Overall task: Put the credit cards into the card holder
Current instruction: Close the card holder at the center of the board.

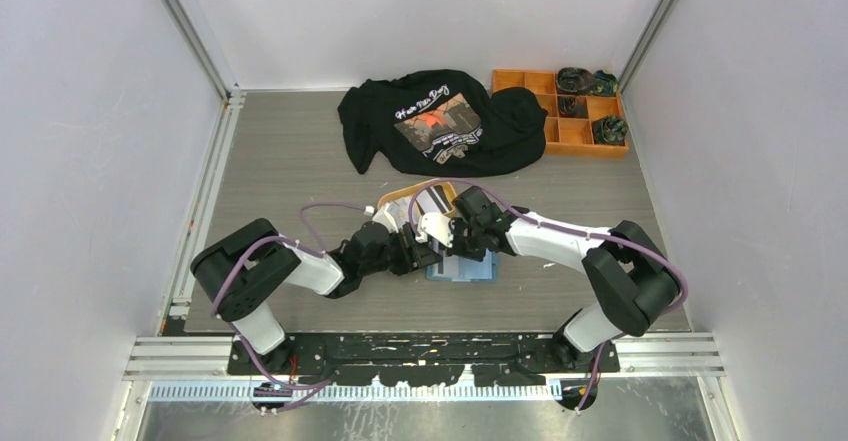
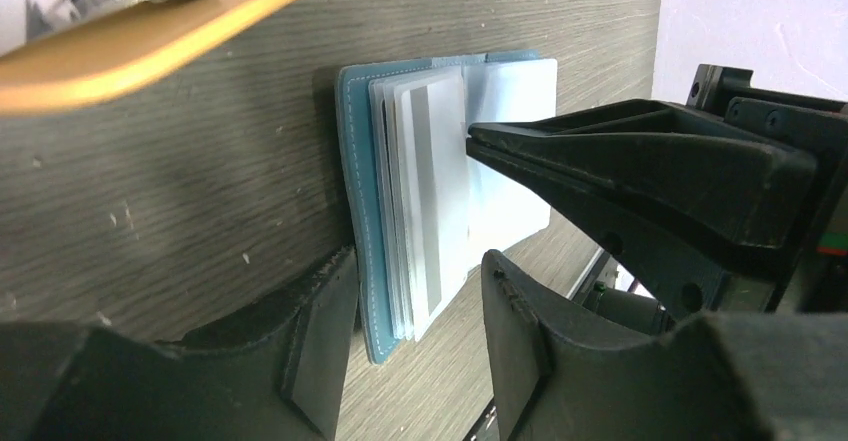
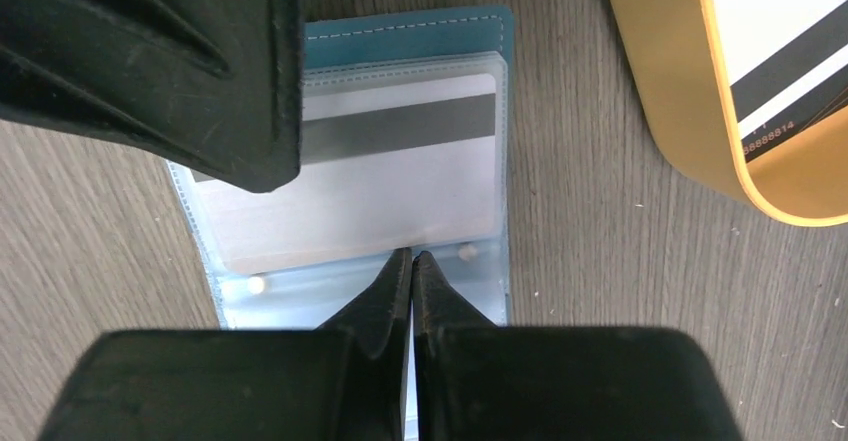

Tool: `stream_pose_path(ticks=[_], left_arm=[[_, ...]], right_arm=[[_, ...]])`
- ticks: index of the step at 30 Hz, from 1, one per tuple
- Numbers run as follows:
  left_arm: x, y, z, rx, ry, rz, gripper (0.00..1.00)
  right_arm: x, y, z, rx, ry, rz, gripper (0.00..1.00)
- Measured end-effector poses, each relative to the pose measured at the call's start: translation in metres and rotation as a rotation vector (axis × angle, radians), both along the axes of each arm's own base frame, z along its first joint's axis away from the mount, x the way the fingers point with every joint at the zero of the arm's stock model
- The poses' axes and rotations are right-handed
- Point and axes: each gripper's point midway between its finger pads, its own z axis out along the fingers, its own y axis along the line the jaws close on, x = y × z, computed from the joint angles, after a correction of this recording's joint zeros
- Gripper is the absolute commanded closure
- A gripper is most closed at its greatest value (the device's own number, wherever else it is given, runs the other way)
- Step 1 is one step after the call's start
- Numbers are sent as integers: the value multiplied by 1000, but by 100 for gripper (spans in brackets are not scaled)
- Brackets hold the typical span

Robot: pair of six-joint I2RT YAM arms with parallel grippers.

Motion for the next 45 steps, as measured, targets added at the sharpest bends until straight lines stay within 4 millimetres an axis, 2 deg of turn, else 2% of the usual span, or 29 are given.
stream_pose_path(ticks=[3, 7, 11, 14, 18, 21, 26, 45], left_arm=[[-4, 2, 0, -5, 2, 14, 50], [-8, 9, 0, -16, -2, 35, 50], [-8, 11, 0, -24, -1, 50, 50], [-8, 11, 0, -24, -1, 53, 49], [-7, 11, 0, -25, -2, 59, 49], [-7, 11, 1, -25, -3, 60, 49], [-7, 11, 1, -25, -5, 61, 49], [-11, 0, 2, -11, -39, 42, 52]], right_arm=[[-3, 1, 3, 20, 20, -6, 86], [-6, -4, 17, 66, 62, -11, 85], [2, -11, 37, 122, 84, -41, 85], [1, -13, 41, 130, 118, -55, 85], [-2, -10, 34, 94, 218, -84, 85], [1, -6, 18, 46, 307, -129, 85], [-10, -9, -1, -17, 410, -185, 86], [-17, -2, -4, -39, 502, -262, 86]])
